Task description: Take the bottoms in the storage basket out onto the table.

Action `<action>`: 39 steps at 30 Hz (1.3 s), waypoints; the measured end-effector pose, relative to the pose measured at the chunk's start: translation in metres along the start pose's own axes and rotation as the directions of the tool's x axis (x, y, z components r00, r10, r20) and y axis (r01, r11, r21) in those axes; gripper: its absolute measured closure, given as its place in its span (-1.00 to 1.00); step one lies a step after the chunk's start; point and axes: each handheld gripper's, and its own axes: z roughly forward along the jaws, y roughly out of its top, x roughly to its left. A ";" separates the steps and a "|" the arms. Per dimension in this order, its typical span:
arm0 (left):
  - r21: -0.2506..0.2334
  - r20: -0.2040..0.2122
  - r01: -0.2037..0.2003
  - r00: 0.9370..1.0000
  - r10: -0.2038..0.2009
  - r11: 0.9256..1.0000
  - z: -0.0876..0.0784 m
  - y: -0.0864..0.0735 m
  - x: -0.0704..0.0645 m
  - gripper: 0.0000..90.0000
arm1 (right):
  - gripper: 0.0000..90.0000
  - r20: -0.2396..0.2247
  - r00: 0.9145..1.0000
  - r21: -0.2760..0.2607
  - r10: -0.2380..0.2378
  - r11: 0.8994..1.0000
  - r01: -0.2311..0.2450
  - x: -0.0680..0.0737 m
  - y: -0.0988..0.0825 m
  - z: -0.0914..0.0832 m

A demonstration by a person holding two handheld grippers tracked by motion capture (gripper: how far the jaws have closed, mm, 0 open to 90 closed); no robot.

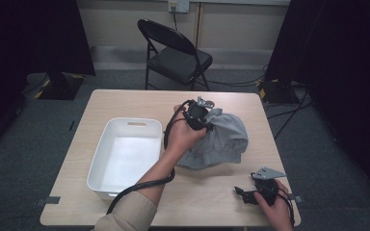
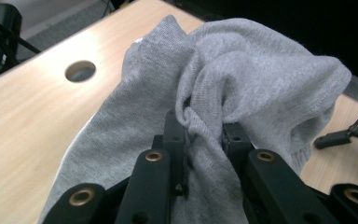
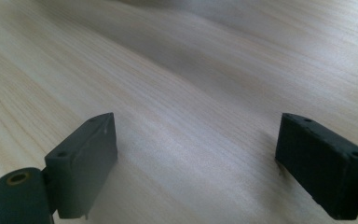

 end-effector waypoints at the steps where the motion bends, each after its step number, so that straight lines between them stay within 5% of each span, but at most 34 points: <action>1: 0.007 0.003 0.004 1.000 -0.004 1.000 0.004 -0.003 0.000 0.70 | -0.74 0.000 1.000 0.001 0.001 1.000 -0.001 0.000 0.000 0.000; 14: 0.022 -0.003 0.015 1.000 -0.015 1.000 0.025 -0.023 0.004 0.65 | -0.74 -0.001 1.000 0.001 0.002 1.000 -0.002 0.000 0.000 0.000; 20: -0.014 0.005 -0.019 1.000 0.019 1.000 0.024 -0.030 0.007 0.22 | -0.74 -0.001 1.000 0.001 0.001 1.000 -0.001 0.000 0.000 0.000; 26: -0.052 0.000 -0.008 1.000 0.008 0.999 0.007 -0.032 0.012 -0.19 | -0.74 -0.001 1.000 0.001 0.002 1.000 -0.002 0.000 0.000 0.000; 39: -0.078 -0.021 0.020 1.000 -0.022 0.997 -0.048 -0.068 0.025 -0.36 | -0.74 -0.001 1.000 0.002 0.001 1.000 -0.001 0.000 0.000 0.000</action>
